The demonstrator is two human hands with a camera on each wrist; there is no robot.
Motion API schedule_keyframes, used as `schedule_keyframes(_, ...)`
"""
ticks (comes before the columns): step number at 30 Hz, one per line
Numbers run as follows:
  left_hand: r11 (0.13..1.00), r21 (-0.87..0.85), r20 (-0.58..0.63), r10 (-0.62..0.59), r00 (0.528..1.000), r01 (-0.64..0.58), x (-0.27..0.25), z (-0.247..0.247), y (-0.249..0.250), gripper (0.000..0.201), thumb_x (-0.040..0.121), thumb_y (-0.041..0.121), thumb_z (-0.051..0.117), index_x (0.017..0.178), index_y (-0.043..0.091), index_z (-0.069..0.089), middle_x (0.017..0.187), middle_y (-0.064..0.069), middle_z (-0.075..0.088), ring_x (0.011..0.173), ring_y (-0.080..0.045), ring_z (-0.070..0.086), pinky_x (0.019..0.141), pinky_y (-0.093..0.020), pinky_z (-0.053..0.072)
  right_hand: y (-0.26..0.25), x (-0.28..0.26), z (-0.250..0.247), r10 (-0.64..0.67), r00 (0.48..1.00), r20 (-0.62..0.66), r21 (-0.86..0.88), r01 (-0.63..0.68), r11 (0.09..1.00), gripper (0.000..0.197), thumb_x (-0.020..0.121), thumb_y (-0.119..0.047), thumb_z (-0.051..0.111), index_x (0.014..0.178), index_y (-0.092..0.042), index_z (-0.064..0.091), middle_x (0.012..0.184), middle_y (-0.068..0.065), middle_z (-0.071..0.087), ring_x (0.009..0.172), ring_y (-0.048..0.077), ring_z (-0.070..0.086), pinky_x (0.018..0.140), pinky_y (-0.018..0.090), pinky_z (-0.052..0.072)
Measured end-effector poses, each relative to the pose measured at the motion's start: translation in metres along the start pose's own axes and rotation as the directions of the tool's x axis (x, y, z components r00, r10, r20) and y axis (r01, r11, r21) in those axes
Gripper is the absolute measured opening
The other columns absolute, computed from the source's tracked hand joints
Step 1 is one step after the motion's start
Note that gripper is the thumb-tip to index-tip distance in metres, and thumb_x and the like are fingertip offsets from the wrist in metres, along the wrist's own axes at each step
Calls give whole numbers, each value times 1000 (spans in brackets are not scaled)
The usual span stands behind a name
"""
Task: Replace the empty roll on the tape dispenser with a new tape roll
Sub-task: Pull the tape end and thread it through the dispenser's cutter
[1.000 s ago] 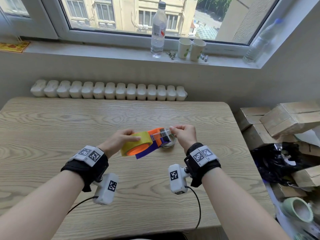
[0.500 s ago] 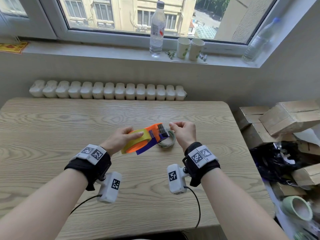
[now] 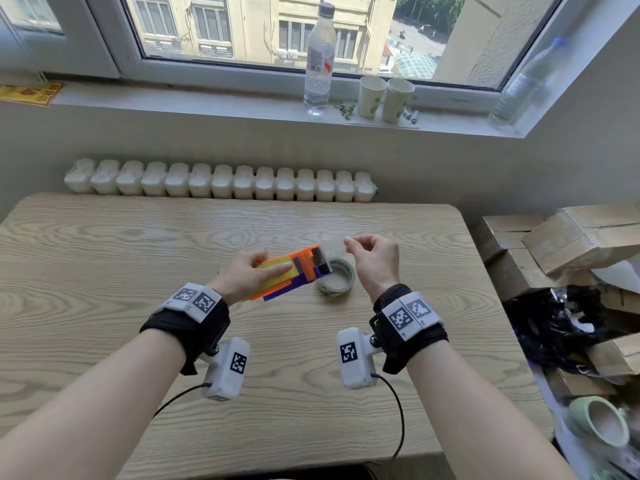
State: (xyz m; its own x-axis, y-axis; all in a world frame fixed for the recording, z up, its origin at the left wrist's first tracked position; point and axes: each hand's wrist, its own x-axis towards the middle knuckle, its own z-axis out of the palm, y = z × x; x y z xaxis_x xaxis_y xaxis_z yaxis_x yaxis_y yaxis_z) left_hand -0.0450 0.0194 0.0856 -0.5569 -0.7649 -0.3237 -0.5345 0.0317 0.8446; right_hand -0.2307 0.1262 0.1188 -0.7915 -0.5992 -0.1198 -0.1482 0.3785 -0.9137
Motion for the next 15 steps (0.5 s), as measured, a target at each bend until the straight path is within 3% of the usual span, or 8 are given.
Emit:
schedule_keyframes(3, 1000, -16, 8, 27, 1000, -27, -3, -3, -3, 44, 64, 57, 67, 59, 19, 46, 51, 11, 46, 50, -8, 45, 52, -24, 34, 0, 5, -5, 13, 1000, 23, -11, -13, 1000, 9, 81, -18, 70, 76, -12, 68, 82, 9, 71, 80, 21, 66, 79, 32, 53)
schedule_keyframes(5, 994, -83, 32, 67, 997, -64, -6, -6, -2, 38, 77, 42, 69, 59, 18, 46, 43, 15, 46, 44, 1, 43, 46, -13, 32, 4, 7, -8, 38, 999, 38, -27, -37, 999, 14, 80, -19, 72, 67, -17, 65, 79, 7, 70, 79, 19, 65, 80, 32, 53)
schedule_keyframes(7, 990, -119, 56, 86, 995, -78, -7, -7, -3, 32, 81, 35, 68, 60, 17, 51, 45, 16, 49, 45, 3, 45, 47, -10, 33, 8, 8, -9, 65, 997, 42, -34, -63, 997, 18, 79, -19, 73, 63, -19, 64, 81, 9, 71, 79, 19, 64, 83, 34, 52)
schedule_keyframes(12, 985, -163, 77, 67, 995, -54, -9, -6, -6, 36, 57, 56, 67, 59, 21, 61, 61, 7, 51, 57, -5, 48, 56, -20, 35, 15, 8, -7, 118, 991, 59, -26, -117, 993, 13, 77, -18, 74, 66, -16, 67, 86, 12, 73, 80, 19, 64, 87, 39, 54)
schedule_keyframes(15, 970, -237, 102, 84, 991, -58, -11, -7, -6, 32, 56, 56, 67, 55, 24, 62, 57, 11, 51, 57, -6, 47, 55, -20, 33, 19, 8, -6, 143, 987, 77, -30, -141, 990, 14, 76, -18, 74, 65, -18, 66, 88, 12, 74, 89, 23, 68, 90, 40, 54)
